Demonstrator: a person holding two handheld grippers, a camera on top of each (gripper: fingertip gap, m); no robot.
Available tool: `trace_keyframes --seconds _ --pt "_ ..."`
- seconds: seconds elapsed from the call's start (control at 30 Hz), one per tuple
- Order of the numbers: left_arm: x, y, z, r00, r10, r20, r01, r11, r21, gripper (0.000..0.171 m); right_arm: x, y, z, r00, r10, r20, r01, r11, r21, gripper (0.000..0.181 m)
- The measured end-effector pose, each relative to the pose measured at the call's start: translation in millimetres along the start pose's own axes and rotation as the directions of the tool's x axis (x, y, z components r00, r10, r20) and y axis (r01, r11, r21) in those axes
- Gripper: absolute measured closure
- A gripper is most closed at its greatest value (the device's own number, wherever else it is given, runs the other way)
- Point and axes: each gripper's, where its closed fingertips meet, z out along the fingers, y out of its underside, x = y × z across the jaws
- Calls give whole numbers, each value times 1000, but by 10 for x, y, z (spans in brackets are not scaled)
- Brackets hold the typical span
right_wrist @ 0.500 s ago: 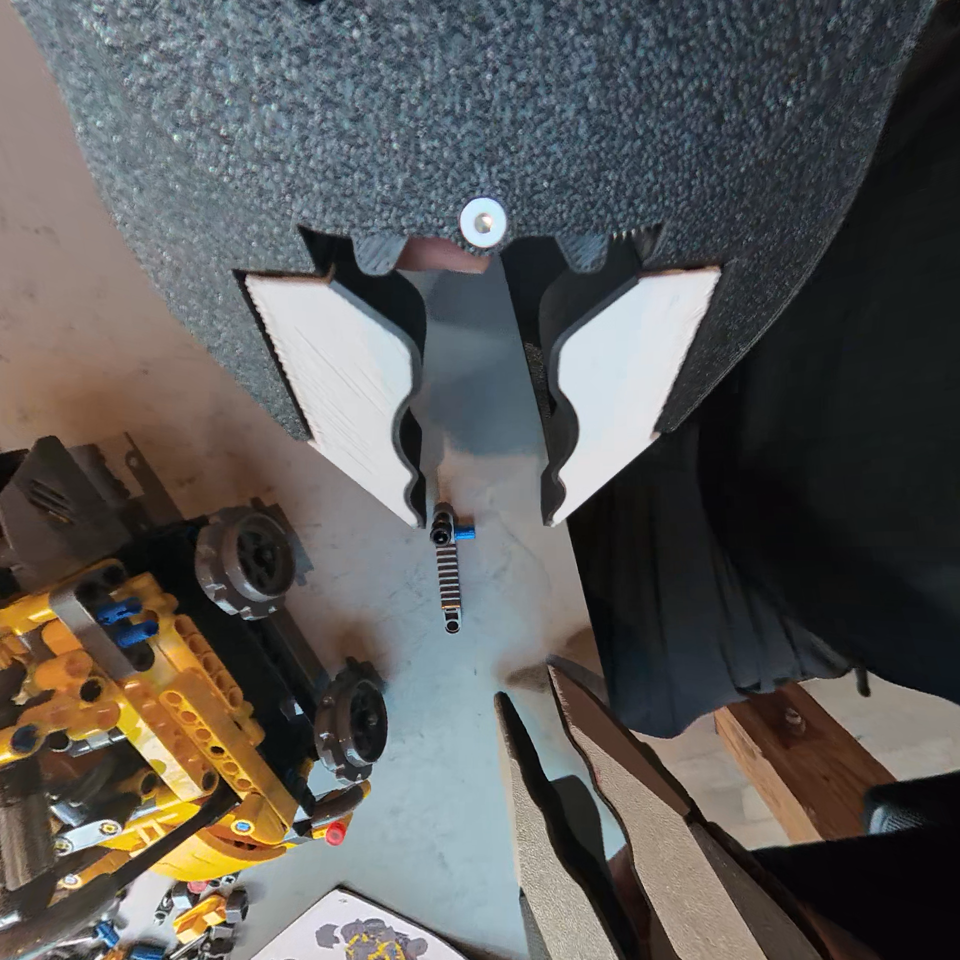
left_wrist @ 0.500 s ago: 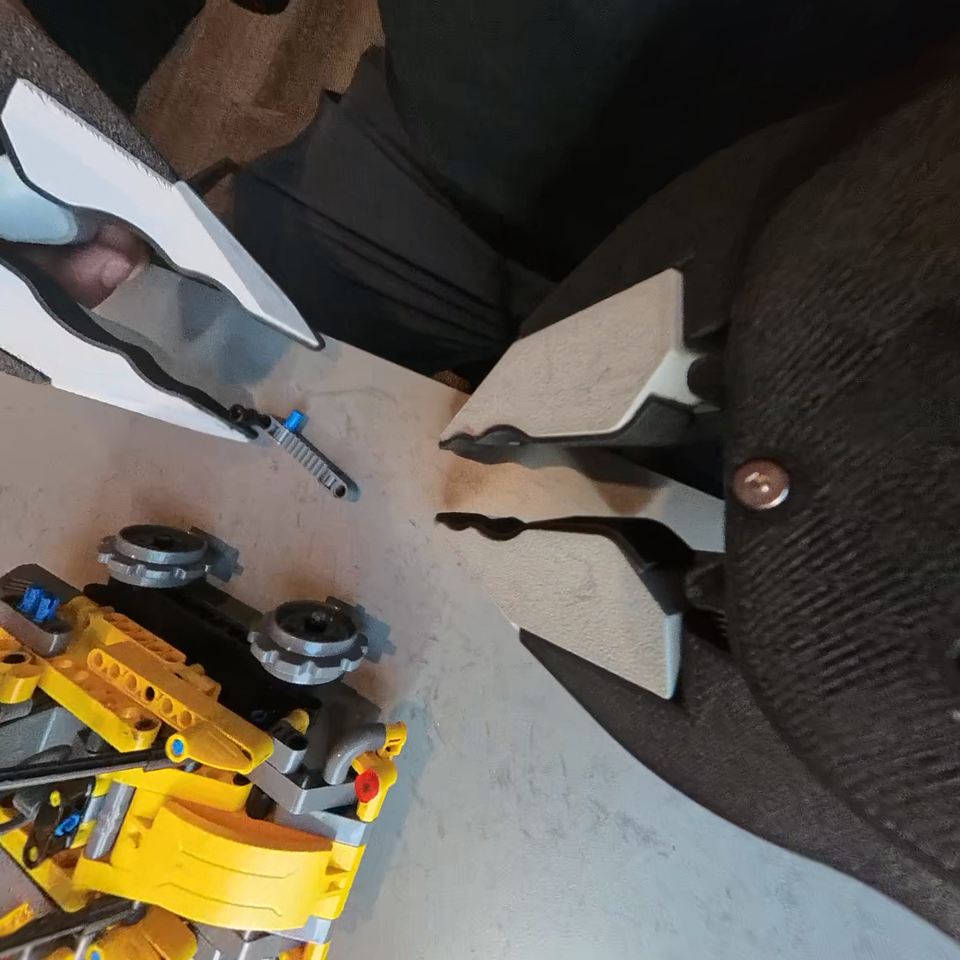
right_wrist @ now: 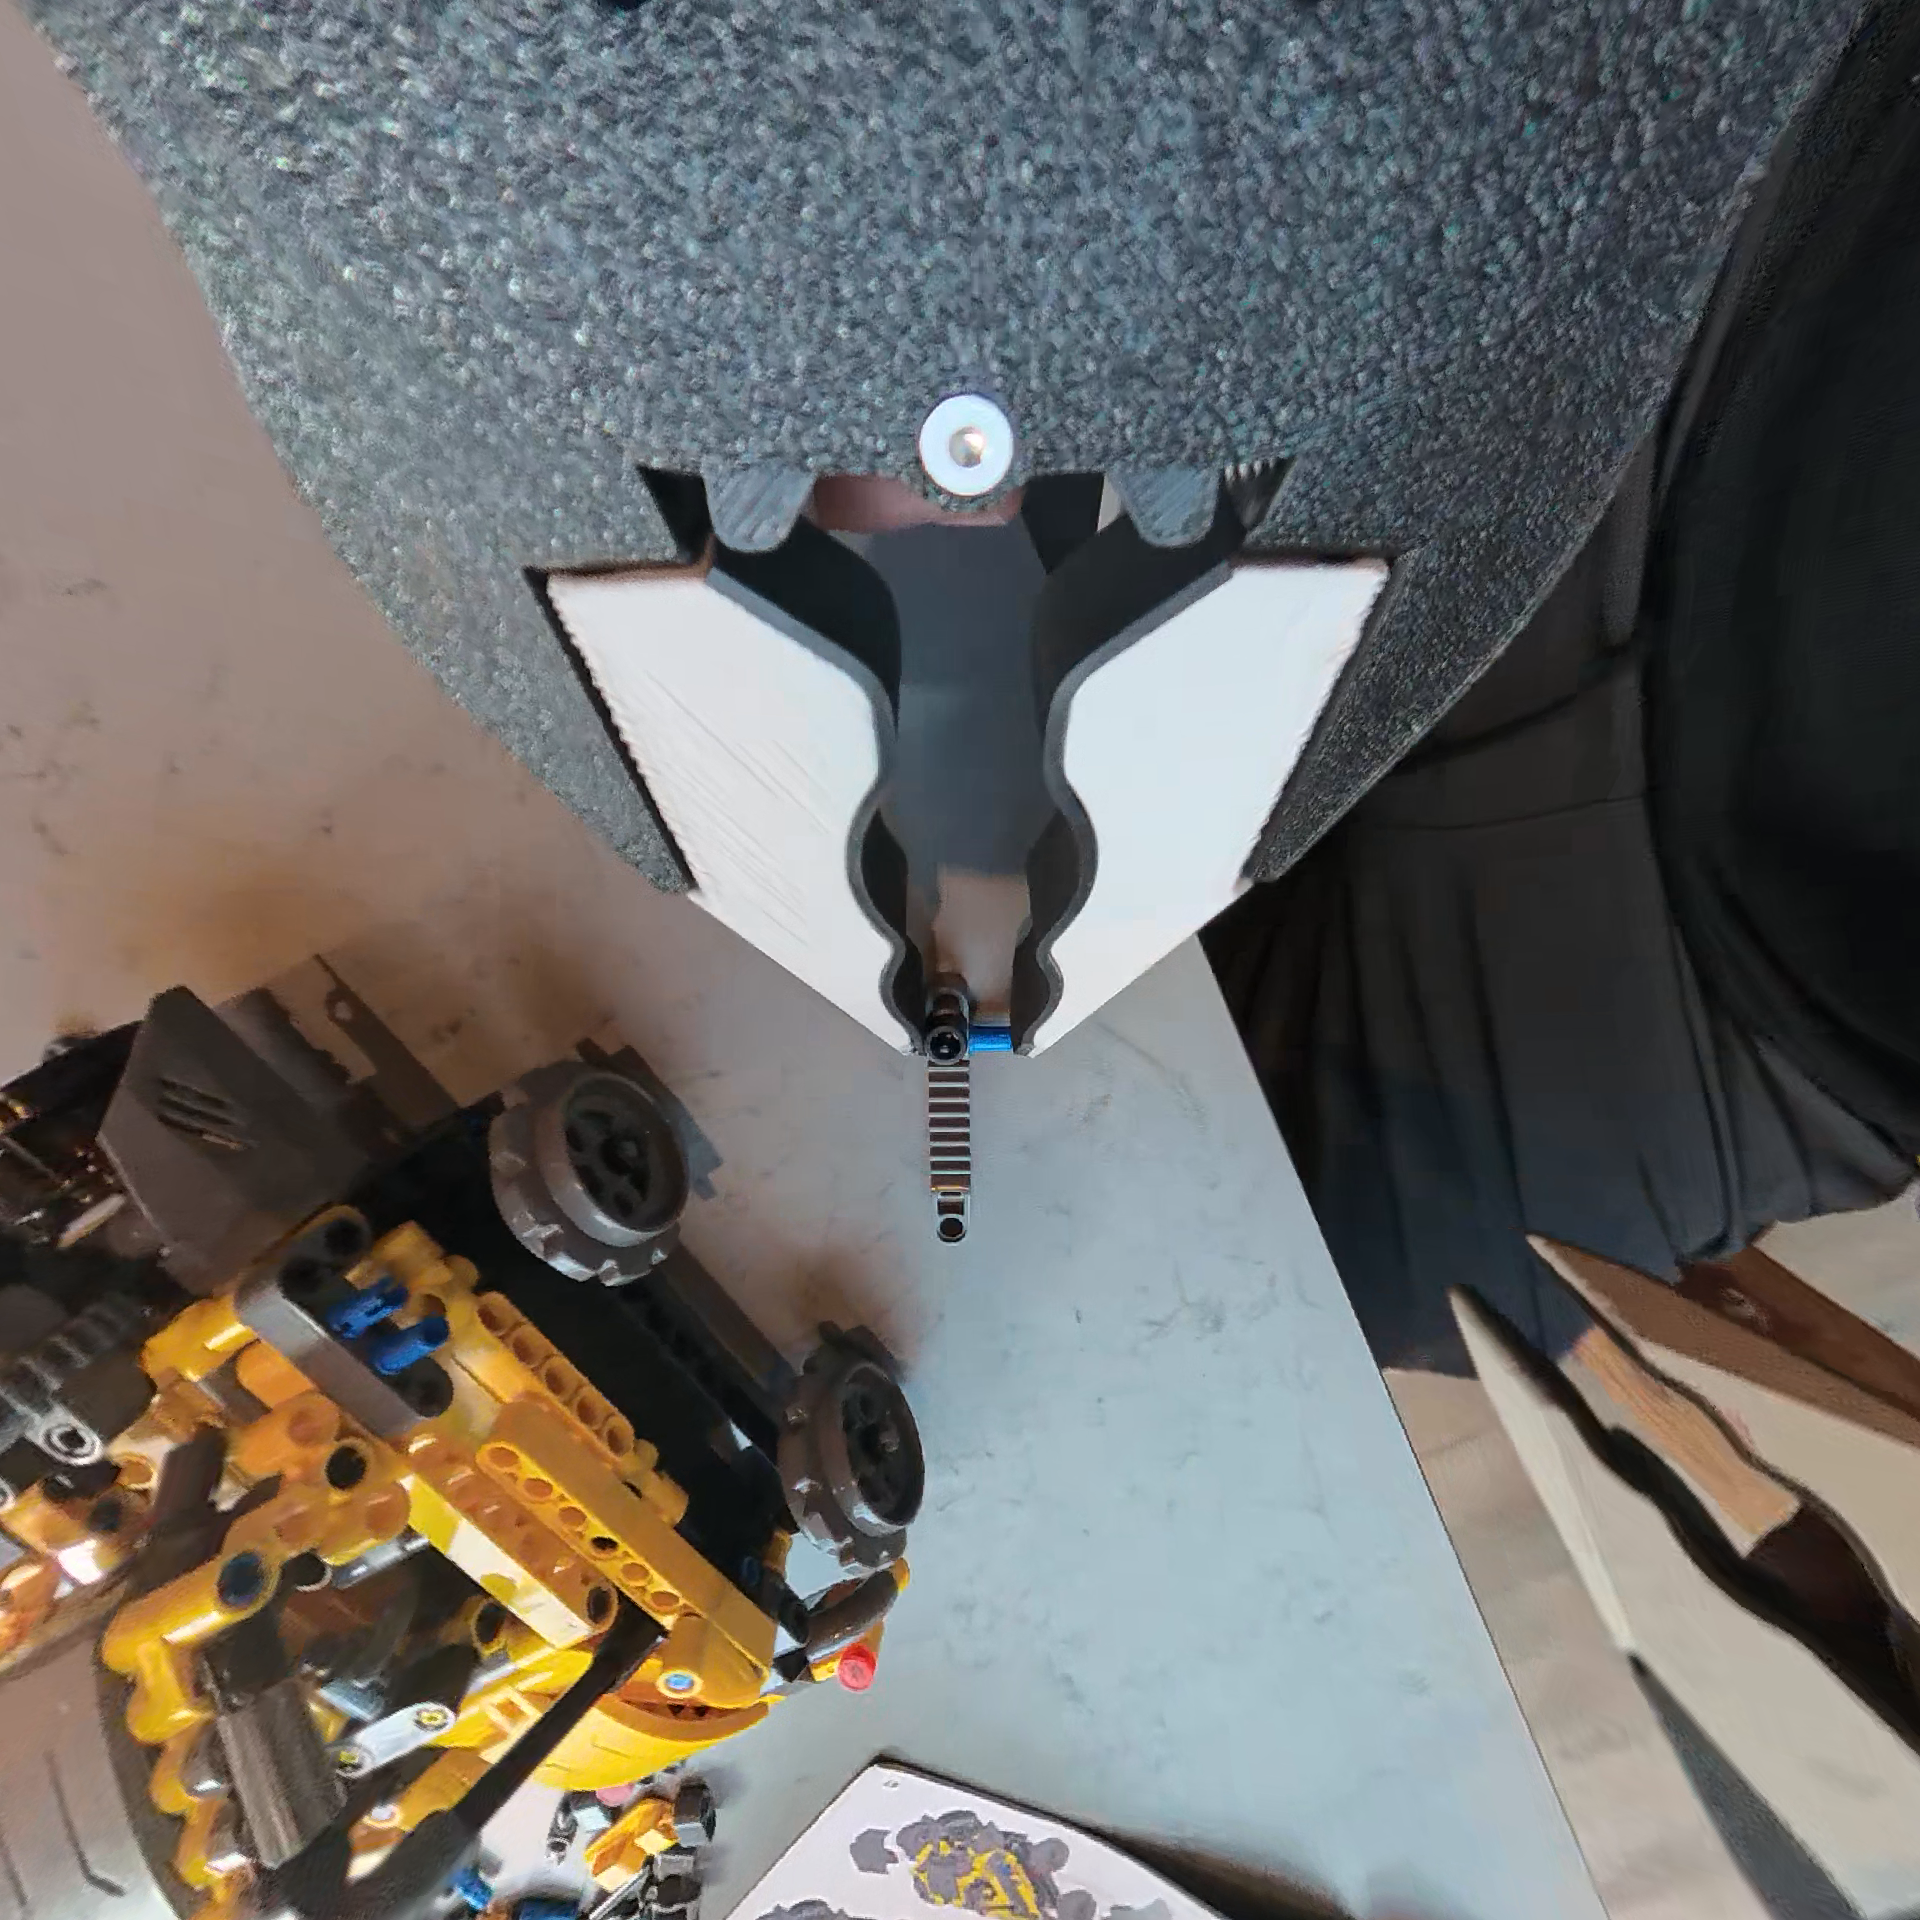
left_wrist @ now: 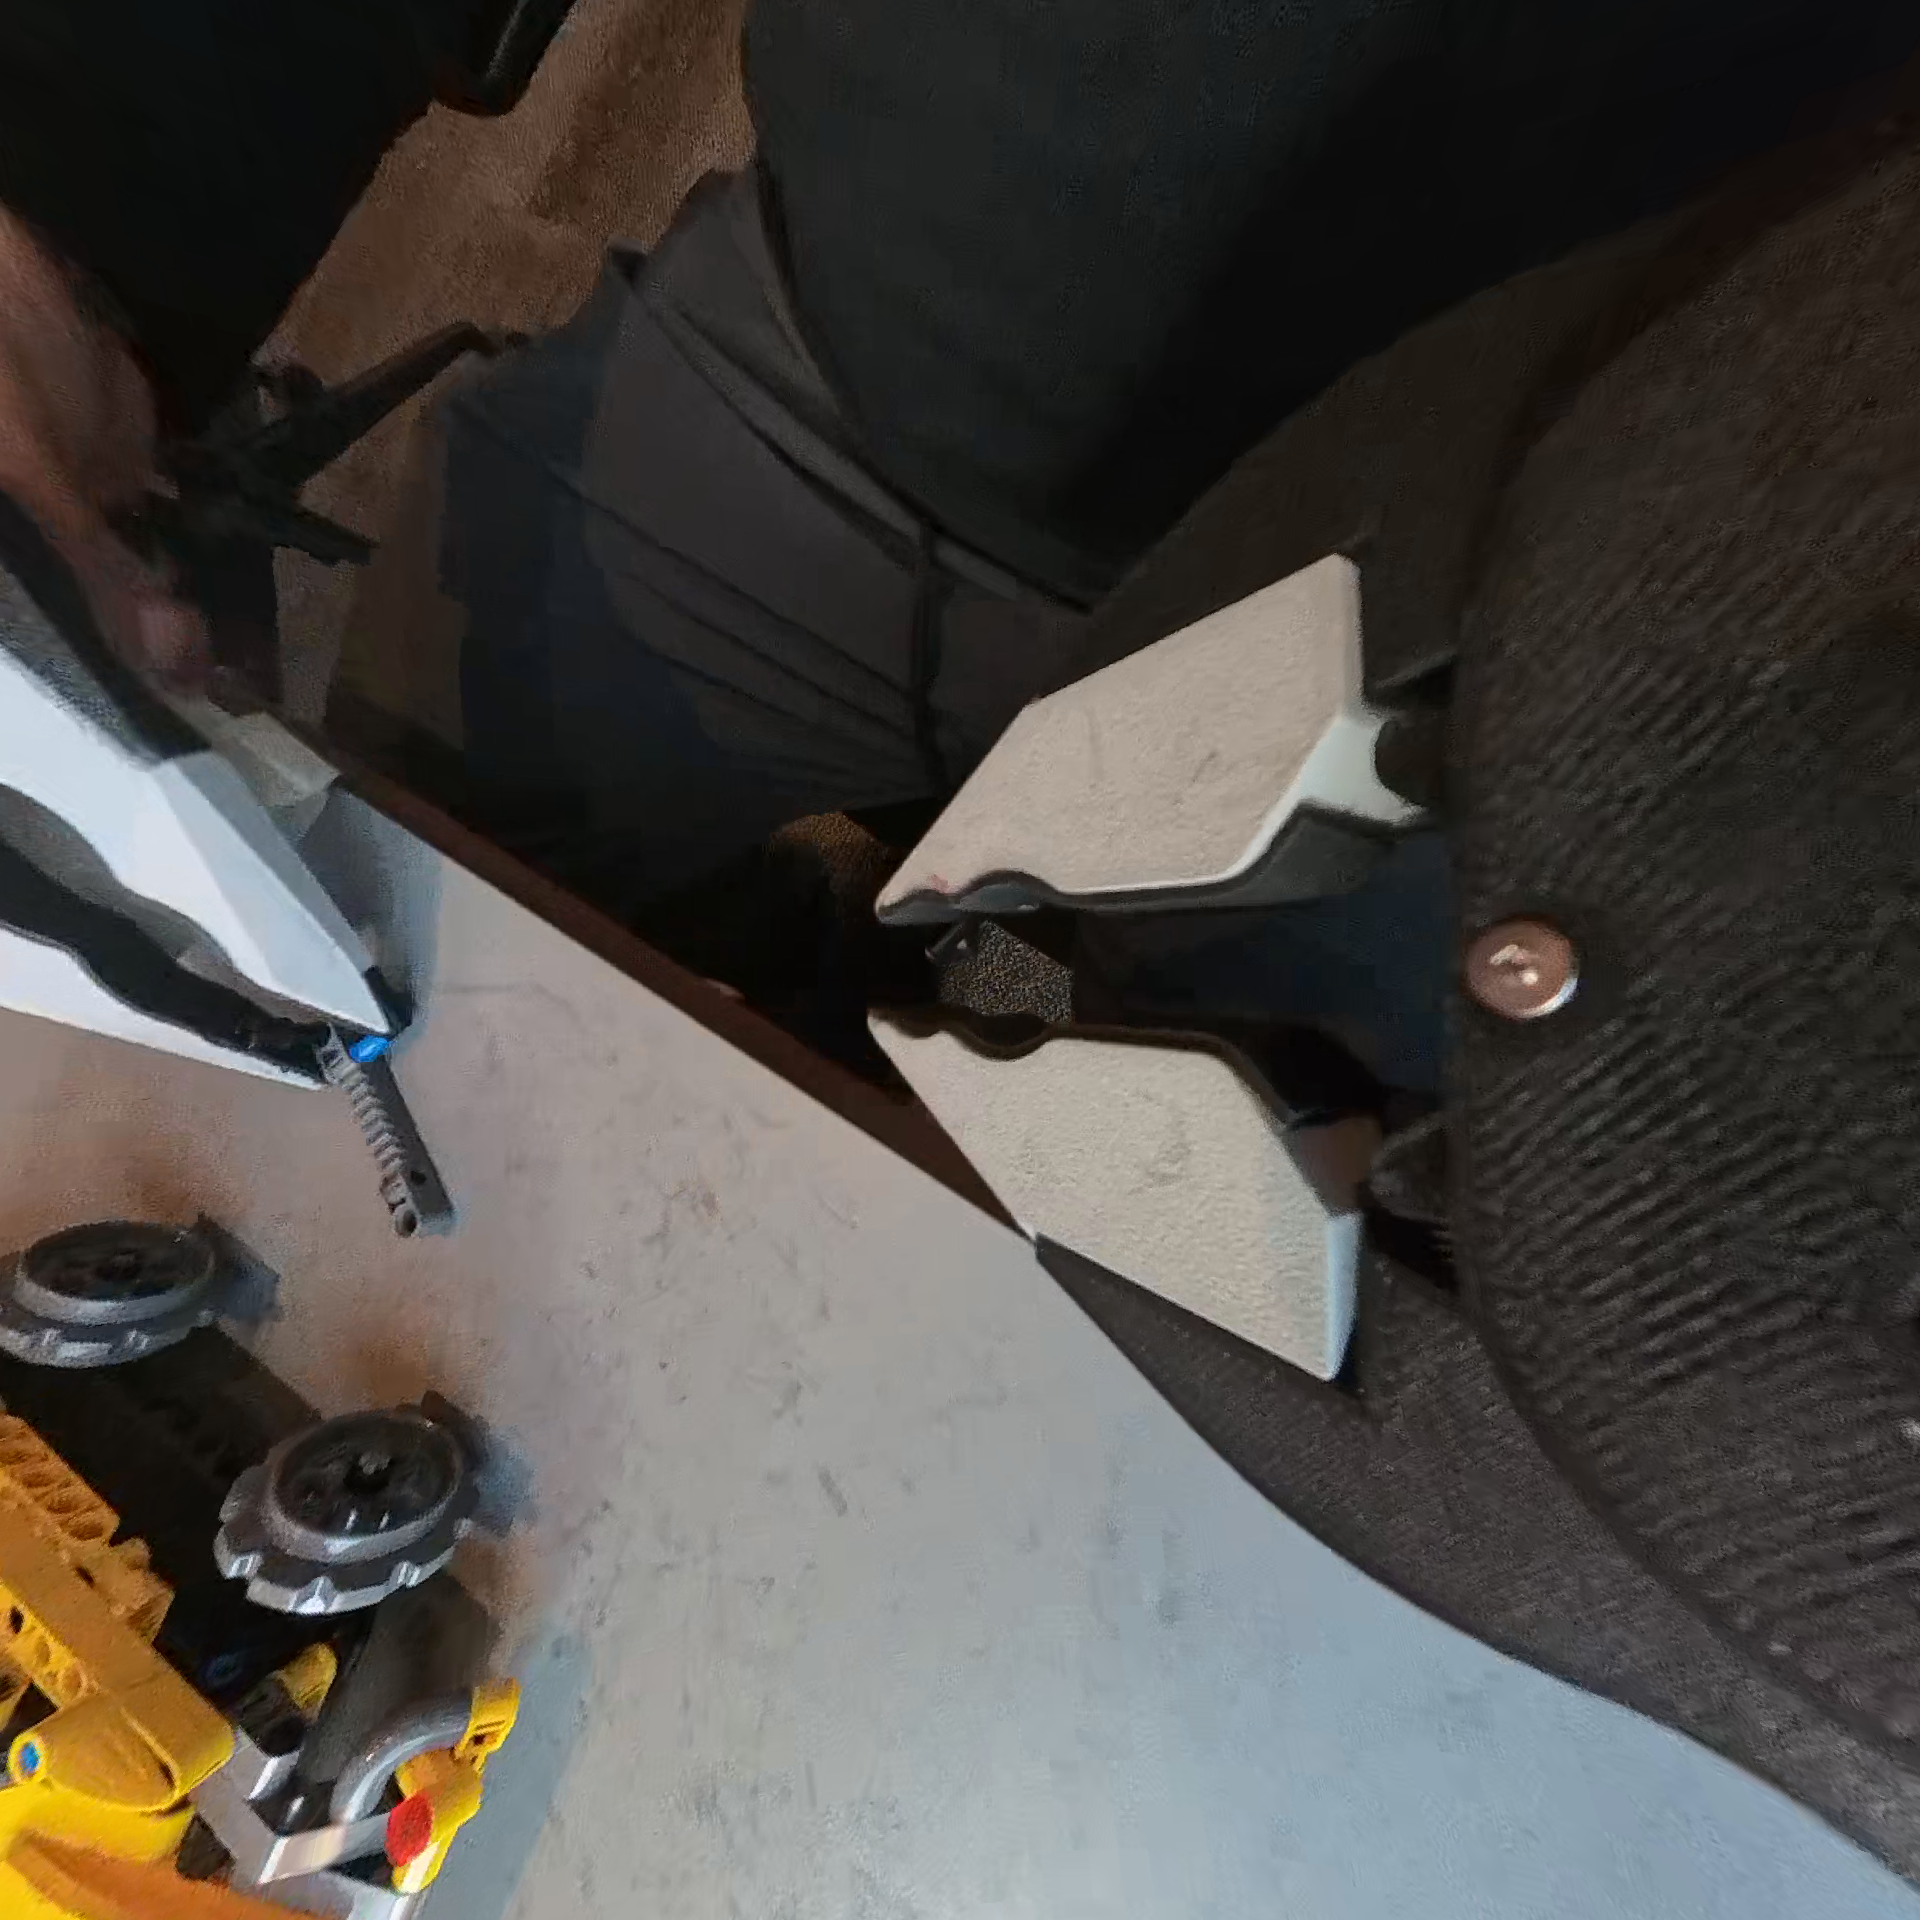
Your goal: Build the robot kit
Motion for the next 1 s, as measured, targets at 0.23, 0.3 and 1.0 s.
trace_keyframes --seconds 0.23,0.3,1.0 --pt "144 136 31 1000 9 -12 -9 1000 -26 160 1 -83 -74 982 142 122 -151 986 75 165" --pt "144 154 33 1000 24 -1 -24 999 -31 160 2 -87 -80 979 157 132 -167 983 73 165" --pt "124 328 151 997 -28 -78 27 1000 -14 161 286 266 -345 991 107 83 -101 992 -71 160"
